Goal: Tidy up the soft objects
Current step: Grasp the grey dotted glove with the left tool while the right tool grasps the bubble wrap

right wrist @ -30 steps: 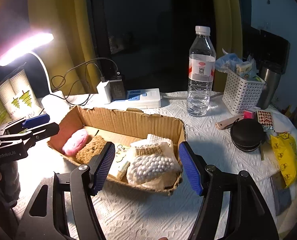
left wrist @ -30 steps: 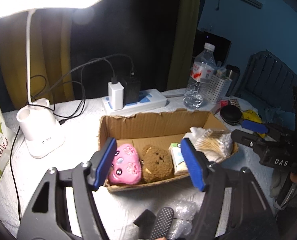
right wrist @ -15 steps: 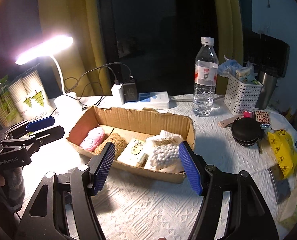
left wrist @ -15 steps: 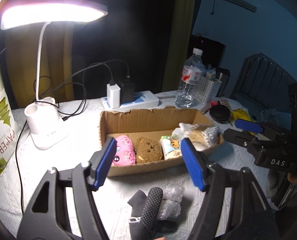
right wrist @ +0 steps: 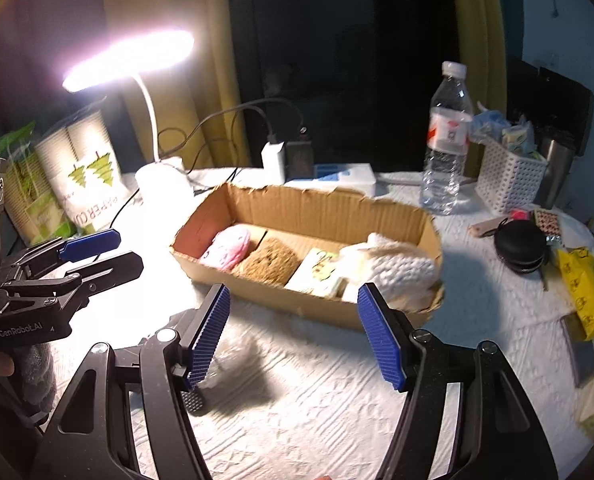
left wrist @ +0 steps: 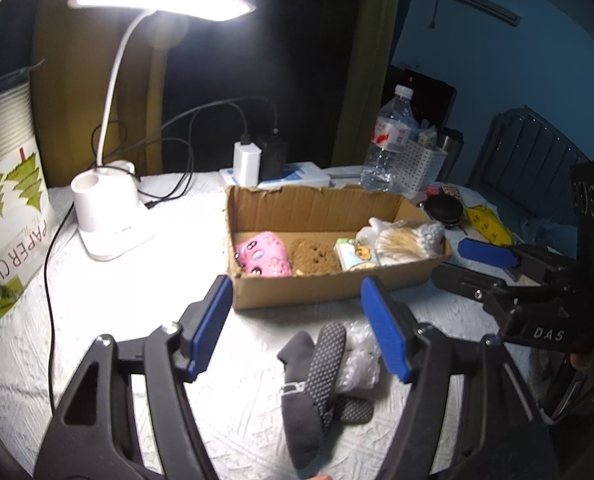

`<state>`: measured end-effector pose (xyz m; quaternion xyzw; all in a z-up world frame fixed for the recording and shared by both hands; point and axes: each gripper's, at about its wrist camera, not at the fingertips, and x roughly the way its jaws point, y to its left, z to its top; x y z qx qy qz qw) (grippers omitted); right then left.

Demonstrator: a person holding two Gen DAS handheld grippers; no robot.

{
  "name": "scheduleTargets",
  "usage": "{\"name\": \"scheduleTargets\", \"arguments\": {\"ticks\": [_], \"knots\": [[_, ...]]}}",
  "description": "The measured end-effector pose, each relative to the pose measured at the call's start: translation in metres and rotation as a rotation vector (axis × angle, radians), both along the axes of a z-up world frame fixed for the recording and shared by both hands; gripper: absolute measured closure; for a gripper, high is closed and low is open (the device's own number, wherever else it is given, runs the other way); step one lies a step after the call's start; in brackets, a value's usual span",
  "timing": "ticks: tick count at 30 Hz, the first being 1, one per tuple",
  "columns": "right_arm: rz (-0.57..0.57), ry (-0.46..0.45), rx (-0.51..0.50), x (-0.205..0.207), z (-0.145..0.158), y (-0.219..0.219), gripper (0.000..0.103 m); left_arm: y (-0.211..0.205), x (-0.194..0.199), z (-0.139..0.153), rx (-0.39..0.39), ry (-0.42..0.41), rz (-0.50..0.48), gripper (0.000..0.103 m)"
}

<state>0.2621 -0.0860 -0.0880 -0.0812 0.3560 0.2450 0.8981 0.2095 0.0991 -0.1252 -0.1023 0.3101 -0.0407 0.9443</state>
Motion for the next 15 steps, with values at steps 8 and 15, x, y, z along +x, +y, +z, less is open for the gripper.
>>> {"name": "scheduleTargets", "arguments": {"ticks": [8, 15], "knots": [[0.018, 0.034, -0.014, -0.009, -0.019, 0.02, 0.033, 0.01, -0.011, -0.018, -0.014, 0.031, 0.002, 0.035], [0.038, 0.077, -0.024, -0.009, -0.038, 0.037, 0.033, 0.019, -0.019, -0.033, -0.028, 0.061, 0.012, 0.035]]}}
